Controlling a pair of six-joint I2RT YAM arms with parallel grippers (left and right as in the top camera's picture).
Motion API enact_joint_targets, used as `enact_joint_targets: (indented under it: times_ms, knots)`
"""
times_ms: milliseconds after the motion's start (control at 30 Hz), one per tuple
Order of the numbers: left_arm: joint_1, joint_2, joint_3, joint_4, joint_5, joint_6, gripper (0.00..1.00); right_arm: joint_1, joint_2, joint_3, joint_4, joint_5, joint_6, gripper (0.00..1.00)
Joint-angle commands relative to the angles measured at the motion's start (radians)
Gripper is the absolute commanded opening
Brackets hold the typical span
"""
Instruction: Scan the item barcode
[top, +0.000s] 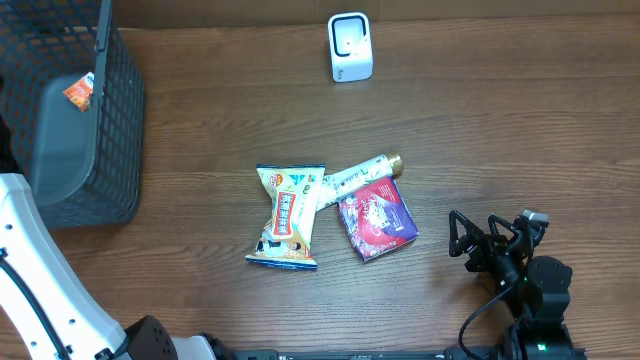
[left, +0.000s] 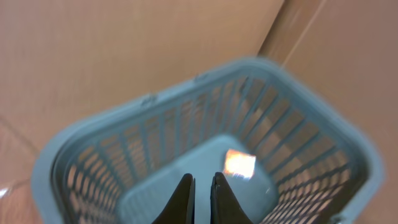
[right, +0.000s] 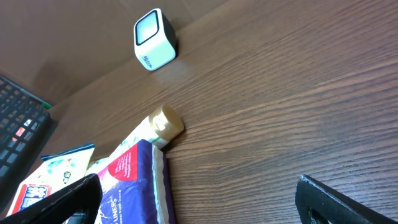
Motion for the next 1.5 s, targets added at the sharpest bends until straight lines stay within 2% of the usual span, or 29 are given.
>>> enact_joint_targets:
  times_ms: [0,267,433,667,1467]
  knots:
    - [0.008,0.076,-0.042,-0.03,-0.023,-0.037,0.04,0.004,-0.003,-0.01,0.006,0.001,0.0,1.0]
    - [0.007,0.251,-0.043,-0.129,0.028,-0.09,0.04,0.004,-0.003,-0.01,0.006,0.001,0.0,1.0]
    - [0.007,0.323,-0.043,-0.278,0.03,-0.161,0.04,0.004,-0.003,-0.01,0.006,0.001,0.0,1.0]
    - [0.007,0.321,-0.044,-0.427,0.026,-0.236,0.04,0.004,-0.003,-0.01,0.006,0.001,0.0,1.0]
    - [0.048,0.321,-0.044,-0.701,0.022,-0.247,0.04,0.004,-0.003,-0.01,0.006,0.001,0.0,1.0]
